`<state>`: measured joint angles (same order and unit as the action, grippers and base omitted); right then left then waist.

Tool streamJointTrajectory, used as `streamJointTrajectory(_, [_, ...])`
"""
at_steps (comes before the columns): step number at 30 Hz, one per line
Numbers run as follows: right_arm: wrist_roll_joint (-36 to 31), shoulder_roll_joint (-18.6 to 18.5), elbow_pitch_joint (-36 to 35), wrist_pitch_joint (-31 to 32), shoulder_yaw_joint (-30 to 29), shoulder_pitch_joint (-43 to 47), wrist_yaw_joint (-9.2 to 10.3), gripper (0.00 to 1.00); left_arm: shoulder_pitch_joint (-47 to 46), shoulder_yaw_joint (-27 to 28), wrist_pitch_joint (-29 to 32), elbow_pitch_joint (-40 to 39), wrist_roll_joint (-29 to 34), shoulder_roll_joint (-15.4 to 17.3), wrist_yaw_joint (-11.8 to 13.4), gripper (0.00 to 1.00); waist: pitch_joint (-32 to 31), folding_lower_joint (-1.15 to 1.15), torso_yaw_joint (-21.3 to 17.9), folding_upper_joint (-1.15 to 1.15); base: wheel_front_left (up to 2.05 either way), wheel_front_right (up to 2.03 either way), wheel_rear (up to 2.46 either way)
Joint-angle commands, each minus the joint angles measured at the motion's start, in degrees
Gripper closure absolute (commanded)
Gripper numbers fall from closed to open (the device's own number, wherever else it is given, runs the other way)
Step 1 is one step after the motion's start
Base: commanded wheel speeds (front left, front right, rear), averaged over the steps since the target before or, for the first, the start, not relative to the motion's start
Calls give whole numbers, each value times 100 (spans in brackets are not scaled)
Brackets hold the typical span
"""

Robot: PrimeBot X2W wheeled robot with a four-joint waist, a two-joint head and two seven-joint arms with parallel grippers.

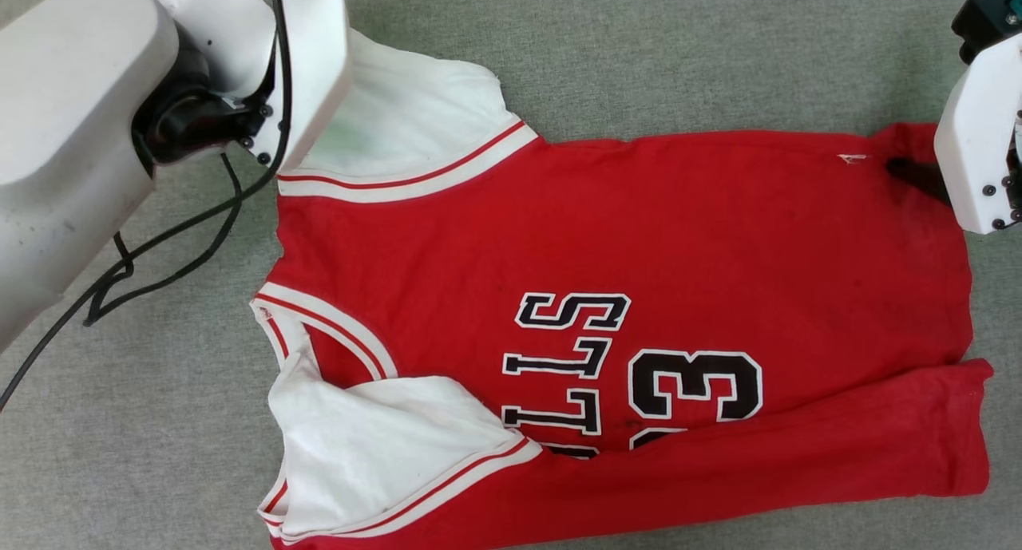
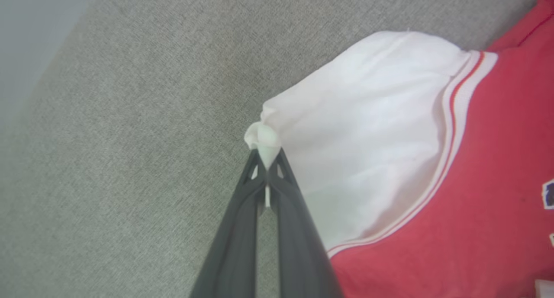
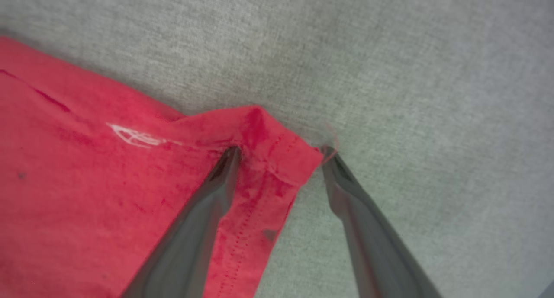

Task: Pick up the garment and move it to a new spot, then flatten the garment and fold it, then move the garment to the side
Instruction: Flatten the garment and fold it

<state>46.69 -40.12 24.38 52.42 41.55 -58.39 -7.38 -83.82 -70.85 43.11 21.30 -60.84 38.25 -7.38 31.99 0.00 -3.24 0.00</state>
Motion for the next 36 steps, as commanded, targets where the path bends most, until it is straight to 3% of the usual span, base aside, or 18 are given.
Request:
streamJointTrajectory(1, [47, 229, 156, 4, 320, 333, -19, 89, -76, -18, -50, 19, -46, 17, -5, 100, -33, 0, -15, 0, 0, 0, 0])
streamJointTrajectory(2, [78, 214, 182, -88, 292, 285, -19, 100, -66, -31, -82, 35, -60, 20, -5, 100, -61, 0, -19, 0, 0, 0, 0])
streamJointTrajectory(14, [308, -127, 87, -1384, 192, 328, -10, 100, 369, -187, -574, -329, -149, 230, -4, 100, -914, 0, 111, 0, 0, 0, 0])
streamJointTrajectory(24, [369, -497, -234, -2205, 421, 1215, -10, 100, 1450, -236, -853, -1290, -147, 832, -4, 100, -1718, 0, 239, 0, 0, 0, 0])
streamJointTrajectory(36, [591, -880, -668, -2740, 405, 2577, -10, 100, 3415, -251, -1206, -2307, -232, 1436, 453, 100, -2353, 0, 264, 0, 0, 0, 0])
